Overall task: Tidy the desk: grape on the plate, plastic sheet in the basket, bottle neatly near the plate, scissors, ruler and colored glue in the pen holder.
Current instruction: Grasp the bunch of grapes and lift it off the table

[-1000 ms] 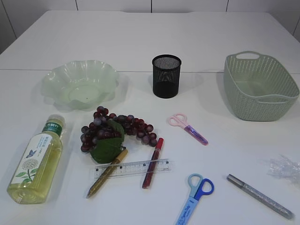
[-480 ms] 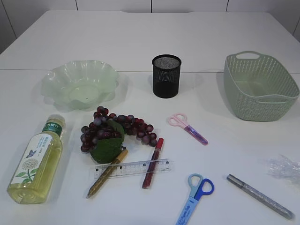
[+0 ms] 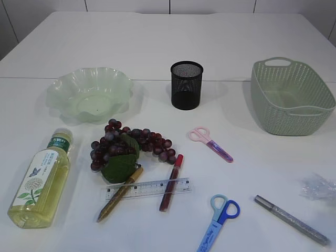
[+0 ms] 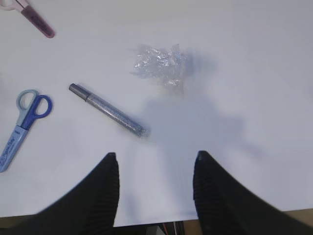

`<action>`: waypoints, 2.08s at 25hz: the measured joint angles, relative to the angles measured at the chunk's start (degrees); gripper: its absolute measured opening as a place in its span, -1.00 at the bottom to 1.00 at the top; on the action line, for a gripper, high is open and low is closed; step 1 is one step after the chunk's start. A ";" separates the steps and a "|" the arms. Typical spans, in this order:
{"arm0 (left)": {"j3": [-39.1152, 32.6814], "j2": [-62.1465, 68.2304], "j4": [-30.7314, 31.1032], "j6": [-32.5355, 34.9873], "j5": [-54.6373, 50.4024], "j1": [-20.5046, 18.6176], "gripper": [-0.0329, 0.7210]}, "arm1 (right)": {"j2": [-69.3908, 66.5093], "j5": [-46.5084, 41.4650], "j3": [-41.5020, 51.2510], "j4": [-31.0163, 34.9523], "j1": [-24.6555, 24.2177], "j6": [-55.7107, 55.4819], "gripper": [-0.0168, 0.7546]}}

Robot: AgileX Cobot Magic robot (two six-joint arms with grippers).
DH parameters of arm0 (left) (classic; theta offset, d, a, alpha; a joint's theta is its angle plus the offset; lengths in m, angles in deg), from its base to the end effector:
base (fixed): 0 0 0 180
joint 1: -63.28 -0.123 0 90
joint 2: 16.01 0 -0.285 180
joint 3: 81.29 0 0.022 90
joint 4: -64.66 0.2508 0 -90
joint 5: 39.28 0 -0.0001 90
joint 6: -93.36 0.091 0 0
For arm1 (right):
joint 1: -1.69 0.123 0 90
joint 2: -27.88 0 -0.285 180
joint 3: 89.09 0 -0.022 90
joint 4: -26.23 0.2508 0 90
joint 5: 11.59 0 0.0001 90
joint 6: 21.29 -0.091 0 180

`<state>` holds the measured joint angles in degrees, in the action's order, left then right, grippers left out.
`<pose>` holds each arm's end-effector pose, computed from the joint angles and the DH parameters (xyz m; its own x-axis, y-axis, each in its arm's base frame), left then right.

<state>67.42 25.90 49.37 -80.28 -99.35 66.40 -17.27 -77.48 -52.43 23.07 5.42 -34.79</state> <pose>0.0858 -0.0255 0.3471 -0.6781 0.0130 -0.7348 0.2050 0.9635 -0.1721 0.0927 0.0015 0.3057 -0.8322 0.1574 -0.5317 0.1410 0.9874 0.0715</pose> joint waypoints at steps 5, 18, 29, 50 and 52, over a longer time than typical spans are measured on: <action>9.56 13.98 0.00 0.21 -1.08 0.35 0.61 | -11.42 -0.72 -7.90 0.66 0.00 -0.03 0.07; 28.60 43.54 3.68 -1.70 -4.72 12.24 0.64 | -29.87 -4.19 -14.69 1.38 0.00 0.23 0.07; 39.31 67.04 6.57 -4.35 -4.38 20.17 0.68 | -30.67 -4.29 -15.05 2.10 0.00 1.93 0.07; 43.69 84.63 7.22 -5.95 4.49 20.55 0.69 | -30.67 -4.64 -15.05 2.67 0.00 3.07 0.07; 43.69 85.30 6.98 -6.36 5.04 20.55 0.69 | -30.67 -4.64 -15.05 2.67 0.00 3.07 0.07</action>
<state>111.11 111.20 56.35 -86.64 -94.31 86.95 -47.94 -82.13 -67.48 25.74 5.42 -31.72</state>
